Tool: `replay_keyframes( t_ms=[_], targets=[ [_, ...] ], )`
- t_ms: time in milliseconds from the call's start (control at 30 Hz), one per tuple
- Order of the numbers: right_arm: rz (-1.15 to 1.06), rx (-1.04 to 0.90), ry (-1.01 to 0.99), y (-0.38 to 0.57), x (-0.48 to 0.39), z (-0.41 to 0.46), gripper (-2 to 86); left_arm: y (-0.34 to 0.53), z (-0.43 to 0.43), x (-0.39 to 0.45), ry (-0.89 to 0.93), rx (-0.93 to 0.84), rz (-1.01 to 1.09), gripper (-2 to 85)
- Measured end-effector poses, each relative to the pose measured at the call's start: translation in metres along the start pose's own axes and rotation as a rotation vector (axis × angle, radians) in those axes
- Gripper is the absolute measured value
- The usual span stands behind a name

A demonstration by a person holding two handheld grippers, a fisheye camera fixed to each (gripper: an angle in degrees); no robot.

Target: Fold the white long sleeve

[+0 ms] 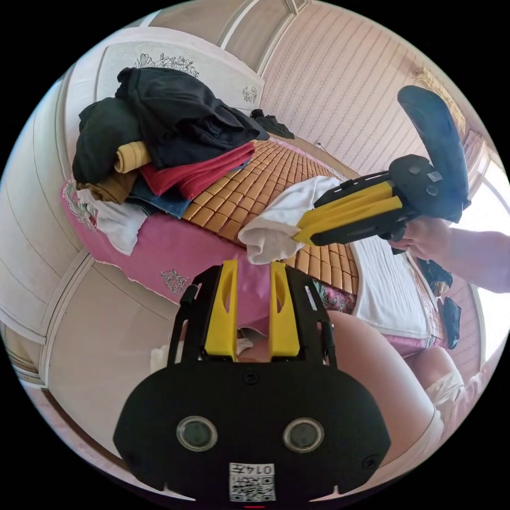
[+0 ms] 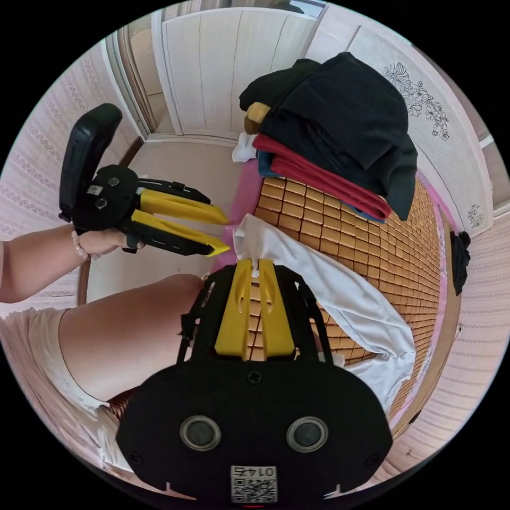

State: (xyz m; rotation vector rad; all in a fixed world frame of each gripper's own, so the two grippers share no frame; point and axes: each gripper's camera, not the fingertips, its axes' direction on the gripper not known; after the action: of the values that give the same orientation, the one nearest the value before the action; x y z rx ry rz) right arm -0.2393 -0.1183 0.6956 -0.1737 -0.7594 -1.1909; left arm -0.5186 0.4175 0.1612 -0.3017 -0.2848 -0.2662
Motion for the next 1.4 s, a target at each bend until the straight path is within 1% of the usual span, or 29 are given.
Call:
replay_keyframes(
  t_ms=[133, 267, 300, 367, 433, 467, 533, 600, 633, 700, 733, 800, 833, 867, 900, 933, 1000, 1033, 1067, 1100, 1167, 1200, 1233, 1333, 1400],
  targets=[
    [0.052, 0.060, -0.053, 0.014, 0.006, -0.024, 0.5, -0.005, 0.004, 0.004, 0.027, 0.030, -0.005, 7.0],
    [0.113, 0.090, -0.119, 0.033, 0.016, -0.040, 0.2, -0.007, 0.015, 0.010, -0.007, 0.023, -0.016, 0.0],
    [0.146, 0.099, -0.134, 0.039, 0.022, -0.045, 0.0, -0.008, 0.018, 0.013, -0.026, 0.011, -0.022, -0.5],
    [0.210, 0.129, -0.149, 0.052, 0.032, -0.057, -0.1, -0.012, 0.017, 0.019, -0.004, 0.022, -0.016, -0.8],
    [0.291, 0.186, -0.163, 0.070, 0.046, -0.076, -0.3, -0.020, 0.009, 0.028, 0.027, 0.068, -0.001, -0.9],
    [0.351, 0.248, -0.179, 0.085, 0.057, -0.093, -0.3, -0.027, 0.002, 0.037, 0.050, 0.104, 0.021, -0.9],
    [0.443, 0.362, -0.197, 0.115, 0.074, -0.124, -0.4, -0.043, -0.010, 0.057, 0.109, 0.174, 0.079, -1.0],
    [0.557, 0.535, -0.182, 0.168, 0.094, -0.174, -0.5, -0.069, -0.027, 0.098, 0.188, 0.277, 0.199, -1.0],
    [0.584, 0.577, -0.173, 0.183, 0.098, -0.187, -0.5, -0.076, -0.031, 0.111, 0.206, 0.301, 0.235, -1.0],
    [0.672, 0.745, -0.133, 0.251, 0.102, -0.243, -0.4, -0.099, -0.047, 0.169, 0.303, 0.390, 0.401, -1.0],
    [0.693, 0.779, -0.116, 0.270, 0.100, -0.256, -0.3, -0.103, -0.049, 0.184, 0.333, 0.405, 0.439, -1.0],
    [0.791, 0.876, -0.034, 0.347, 0.081, -0.301, -0.1, -0.110, -0.053, 0.252, 0.484, 0.406, 0.618, -0.9],
    [0.822, 0.887, -0.017, 0.366, 0.074, -0.308, 0.0, -0.108, -0.051, 0.270, 0.522, 0.391, 0.665, -0.9],
    [0.888, 0.892, 0.011, 0.404, 0.059, -0.318, 0.2, -0.100, -0.042, 0.303, 0.594, 0.341, 0.743, -0.9],
    [0.970, 0.860, 0.036, 0.439, 0.043, -0.321, 0.5, -0.087, -0.025, 0.331, 0.664, 0.264, 0.797, -0.8],
    [1.018, 0.829, 0.042, 0.456, 0.035, -0.318, 0.7, -0.079, -0.014, 0.344, 0.694, 0.218, 0.817, -0.7],
    [1.212, 0.664, -0.024, 0.516, 0.007, -0.287, 1.5, -0.040, 0.043, 0.380, 0.766, 0.006, 0.838, 0.1],
    [1.257, 0.611, -0.055, 0.529, 0.000, -0.275, 1.8, -0.029, 0.059, 0.387, 0.774, -0.066, 0.836, 0.4],
    [1.349, 0.495, -0.119, 0.553, -0.013, -0.249, 2.3, -0.009, 0.090, 0.398, 0.767, -0.212, 0.829, 2.1],
    [1.421, 0.399, -0.156, 0.572, -0.025, -0.227, 2.8, 0.010, 0.113, 0.406, 0.748, -0.312, 0.825, 3.1],
    [1.474, 0.308, -0.154, 0.590, -0.039, -0.208, 3.6, 0.032, 0.135, 0.415, 0.741, -0.407, 0.810, 3.7],
    [1.499, 0.292, -0.164, 0.598, -0.043, -0.202, 4.1, 0.041, 0.145, 0.422, 0.746, -0.451, 0.806, 4.0],
    [1.501, 0.308, -0.171, 0.601, -0.043, -0.201, 4.4, 0.045, 0.150, 0.427, 0.741, -0.468, 0.811, 4.2],
    [1.505, 0.387, -0.192, 0.613, -0.035, -0.202, 5.5, 0.057, 0.168, 0.454, 0.628, -0.483, 0.871, 4.8],
    [1.483, 0.394, -0.140, 0.616, -0.024, -0.206, 5.7, 0.064, 0.188, 0.478, 0.537, -0.492, 0.921, 5.1]
  ],
)
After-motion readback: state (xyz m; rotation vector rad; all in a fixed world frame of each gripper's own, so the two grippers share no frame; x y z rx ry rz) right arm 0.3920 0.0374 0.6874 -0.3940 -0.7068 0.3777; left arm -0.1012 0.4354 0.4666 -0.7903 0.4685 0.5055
